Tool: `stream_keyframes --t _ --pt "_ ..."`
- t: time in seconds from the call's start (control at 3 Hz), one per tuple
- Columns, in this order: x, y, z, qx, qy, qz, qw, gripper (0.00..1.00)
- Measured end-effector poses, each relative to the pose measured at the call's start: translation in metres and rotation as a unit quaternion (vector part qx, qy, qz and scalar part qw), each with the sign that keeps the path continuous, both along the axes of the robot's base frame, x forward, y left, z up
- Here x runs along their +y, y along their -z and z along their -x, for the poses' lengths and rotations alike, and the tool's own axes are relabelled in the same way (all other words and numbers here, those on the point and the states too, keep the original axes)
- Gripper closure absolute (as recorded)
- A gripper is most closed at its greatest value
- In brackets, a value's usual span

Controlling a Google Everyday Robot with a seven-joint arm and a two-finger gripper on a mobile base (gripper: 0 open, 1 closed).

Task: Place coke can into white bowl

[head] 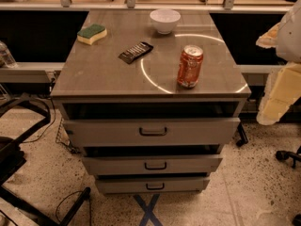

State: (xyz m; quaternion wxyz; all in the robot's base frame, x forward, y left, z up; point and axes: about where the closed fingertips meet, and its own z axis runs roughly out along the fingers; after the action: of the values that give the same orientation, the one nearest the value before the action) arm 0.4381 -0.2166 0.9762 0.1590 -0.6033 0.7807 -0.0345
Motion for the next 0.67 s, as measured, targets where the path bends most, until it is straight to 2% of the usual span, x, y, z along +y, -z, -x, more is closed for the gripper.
stream_keyframes --t 0.33,0.67 --pt "0.000 0.000 -0.002 -0.004 0.000 -0.003 1.0000 0.00" --pt "-0.003 0.004 -0.025 -0.049 0.004 -0.038 0.9981 0.00"
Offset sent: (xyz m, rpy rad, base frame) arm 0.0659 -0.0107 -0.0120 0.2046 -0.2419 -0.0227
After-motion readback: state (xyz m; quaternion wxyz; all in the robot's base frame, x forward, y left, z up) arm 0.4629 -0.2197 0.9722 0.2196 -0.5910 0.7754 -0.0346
